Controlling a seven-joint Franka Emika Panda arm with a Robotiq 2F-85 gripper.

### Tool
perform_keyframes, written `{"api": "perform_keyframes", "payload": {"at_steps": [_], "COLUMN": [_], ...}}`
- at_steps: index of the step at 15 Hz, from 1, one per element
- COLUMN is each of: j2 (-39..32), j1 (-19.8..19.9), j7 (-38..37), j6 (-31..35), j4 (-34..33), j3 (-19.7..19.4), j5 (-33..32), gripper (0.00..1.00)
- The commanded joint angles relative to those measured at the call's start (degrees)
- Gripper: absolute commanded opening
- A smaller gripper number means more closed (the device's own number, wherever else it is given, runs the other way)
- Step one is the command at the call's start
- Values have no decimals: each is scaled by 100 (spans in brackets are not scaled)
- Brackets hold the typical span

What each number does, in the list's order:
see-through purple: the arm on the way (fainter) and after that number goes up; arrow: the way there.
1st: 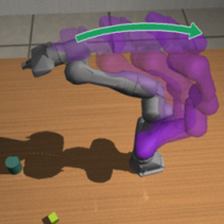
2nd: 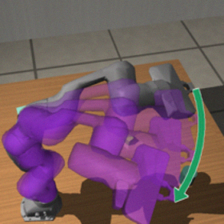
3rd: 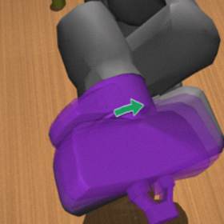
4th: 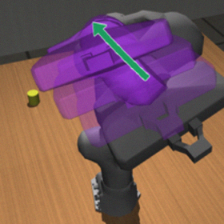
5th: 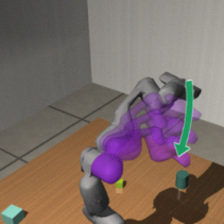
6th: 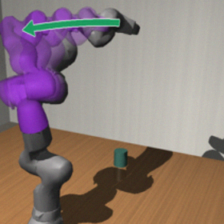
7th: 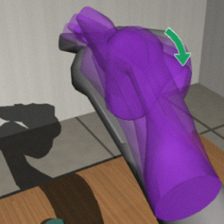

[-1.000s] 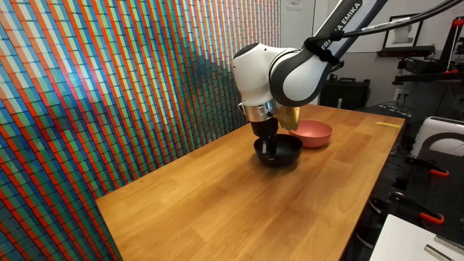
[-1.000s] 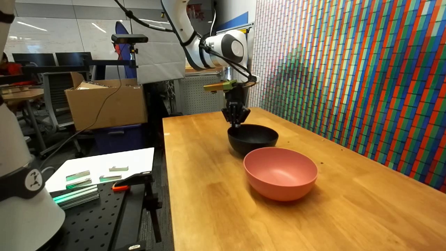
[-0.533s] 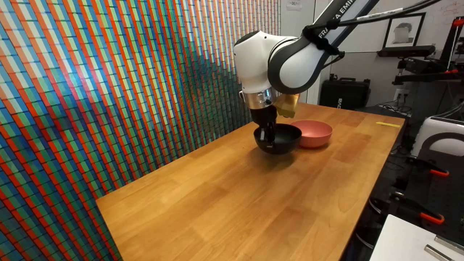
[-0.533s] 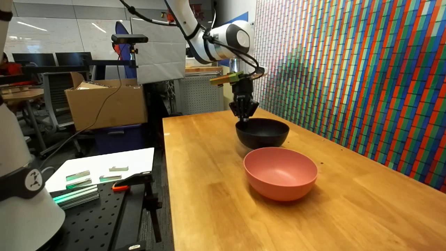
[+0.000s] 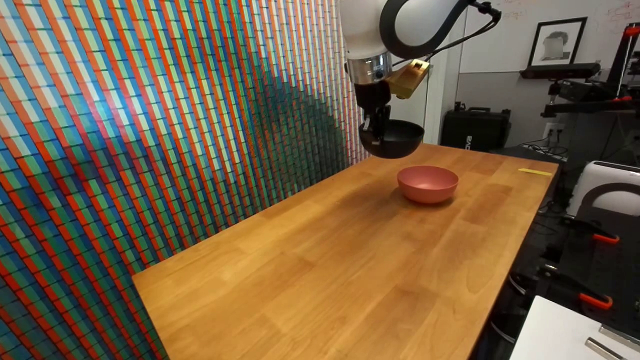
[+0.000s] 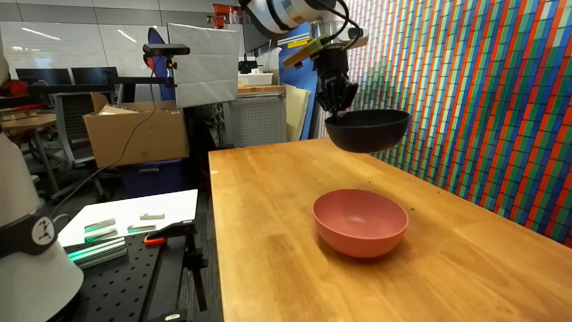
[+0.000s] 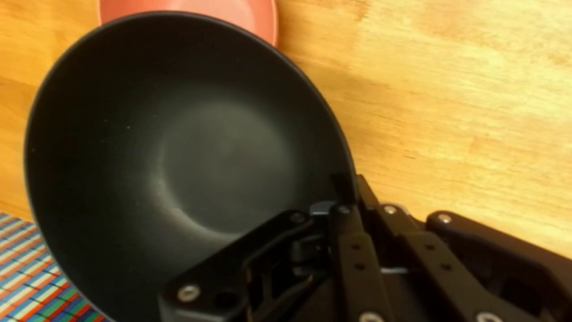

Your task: Put the black bowl on top of the brown bowl

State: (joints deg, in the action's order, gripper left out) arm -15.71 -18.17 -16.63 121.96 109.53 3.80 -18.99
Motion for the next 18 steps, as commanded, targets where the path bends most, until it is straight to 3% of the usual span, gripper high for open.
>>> {"api": "perform_keyframes", "payload": {"at_steps": [1, 8, 18], "j2": [487, 564, 66], "j1": [245, 602, 792], "j7": [-263, -435, -442], "j6": [-128, 14, 426], "j4": [582, 1296, 1215], "j3": [21, 5, -70], "j5": [-38, -11, -50], "gripper": [1, 1, 1]}}
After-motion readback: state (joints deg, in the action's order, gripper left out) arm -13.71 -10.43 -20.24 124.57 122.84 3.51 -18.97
